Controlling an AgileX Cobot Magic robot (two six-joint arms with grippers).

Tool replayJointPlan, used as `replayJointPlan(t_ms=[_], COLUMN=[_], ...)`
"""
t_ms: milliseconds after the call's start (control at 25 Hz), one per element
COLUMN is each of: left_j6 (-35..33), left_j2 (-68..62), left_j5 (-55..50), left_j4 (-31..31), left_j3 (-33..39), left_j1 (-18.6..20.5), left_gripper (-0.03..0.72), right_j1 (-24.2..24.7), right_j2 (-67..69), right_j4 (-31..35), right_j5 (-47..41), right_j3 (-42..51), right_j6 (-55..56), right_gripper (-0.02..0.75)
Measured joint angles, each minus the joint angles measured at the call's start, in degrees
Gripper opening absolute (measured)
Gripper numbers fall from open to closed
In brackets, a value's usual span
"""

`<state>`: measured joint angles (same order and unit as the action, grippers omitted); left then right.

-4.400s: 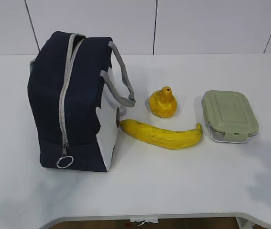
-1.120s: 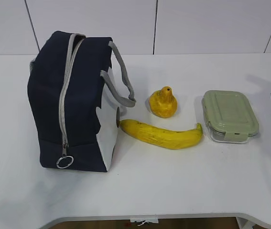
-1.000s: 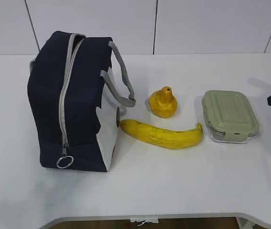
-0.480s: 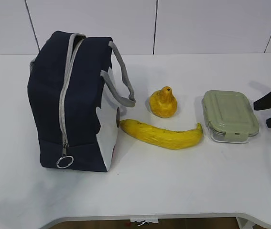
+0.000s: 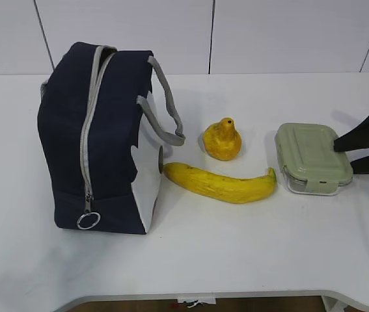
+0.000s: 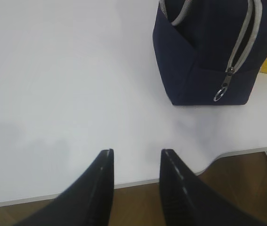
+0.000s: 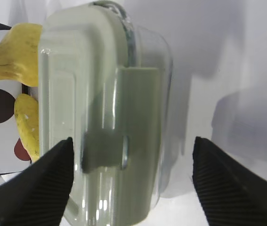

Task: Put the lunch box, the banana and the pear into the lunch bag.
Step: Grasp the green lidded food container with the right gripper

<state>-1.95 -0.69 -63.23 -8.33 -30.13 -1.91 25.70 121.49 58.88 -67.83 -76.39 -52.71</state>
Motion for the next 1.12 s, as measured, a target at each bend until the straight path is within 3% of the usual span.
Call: replayJointPlan(t_ms=[960, 1120], left_j6=[0.0, 0.0], left_j2=[0.0, 0.0], left_j5=[0.0, 0.0], left_j4=[0.1, 0.1], left_j3=[0.0, 0.0], left_j1=[0.0, 0.0], left_gripper=[0.257, 0.257], right_j1=[-4.5, -4.5], right_j2=[3.1, 3.1], right_j4=[5.3, 5.3], right_j5=[0.4, 0.4], right_j3=[-0.1, -0.1], right_j6=[-2.8, -3.0], right_gripper=[0.587, 0.545])
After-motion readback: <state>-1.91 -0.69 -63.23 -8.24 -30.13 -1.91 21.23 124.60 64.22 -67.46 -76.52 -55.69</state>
